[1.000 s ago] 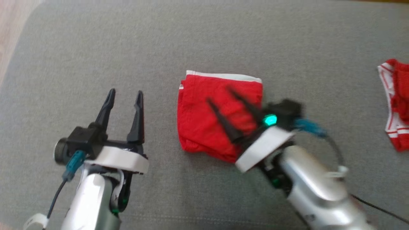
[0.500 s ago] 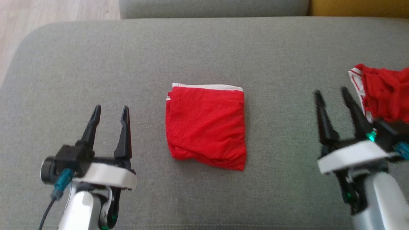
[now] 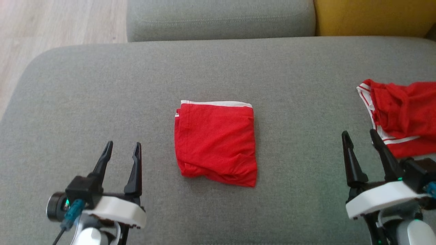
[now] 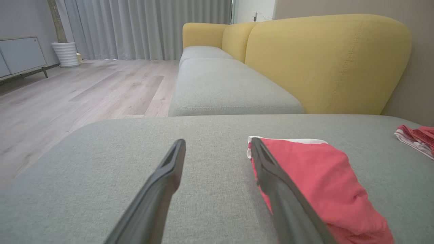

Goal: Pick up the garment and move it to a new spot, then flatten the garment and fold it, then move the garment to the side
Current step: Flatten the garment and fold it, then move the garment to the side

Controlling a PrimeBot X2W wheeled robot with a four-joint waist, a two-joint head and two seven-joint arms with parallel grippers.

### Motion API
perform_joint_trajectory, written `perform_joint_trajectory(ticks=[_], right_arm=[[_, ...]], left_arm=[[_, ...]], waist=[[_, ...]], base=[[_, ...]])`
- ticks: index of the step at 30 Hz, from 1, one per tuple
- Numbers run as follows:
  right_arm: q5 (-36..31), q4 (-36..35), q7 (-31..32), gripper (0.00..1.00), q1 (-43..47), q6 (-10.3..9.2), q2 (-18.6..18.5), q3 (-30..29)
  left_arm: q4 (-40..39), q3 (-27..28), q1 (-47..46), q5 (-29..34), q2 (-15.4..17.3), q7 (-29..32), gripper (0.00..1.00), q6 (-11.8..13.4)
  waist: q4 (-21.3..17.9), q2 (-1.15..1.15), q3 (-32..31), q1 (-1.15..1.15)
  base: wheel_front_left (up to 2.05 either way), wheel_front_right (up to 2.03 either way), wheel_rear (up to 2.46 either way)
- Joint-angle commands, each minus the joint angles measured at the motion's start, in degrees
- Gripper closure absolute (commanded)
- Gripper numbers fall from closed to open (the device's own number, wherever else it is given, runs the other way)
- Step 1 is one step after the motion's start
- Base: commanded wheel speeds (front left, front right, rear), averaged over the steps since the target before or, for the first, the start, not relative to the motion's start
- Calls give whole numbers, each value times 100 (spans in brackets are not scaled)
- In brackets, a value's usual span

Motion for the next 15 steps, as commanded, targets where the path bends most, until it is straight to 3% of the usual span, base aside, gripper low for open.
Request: perform_joint_trajectory(ticks=[1, 15], right_arm=[[-37, -260, 14, 0, -120, -5, -19, 100], [-63, -440, 161, 0, 72, -5, 27, 12]], left_arm=[[-234, 184, -164, 22, 118, 8, 0, 32], [-335, 127, -14, -21, 166, 96, 0, 112]], waist=[[9, 0, -31, 0], [37, 0, -155, 0]], base=[[0, 0, 0], [0, 0, 0]])
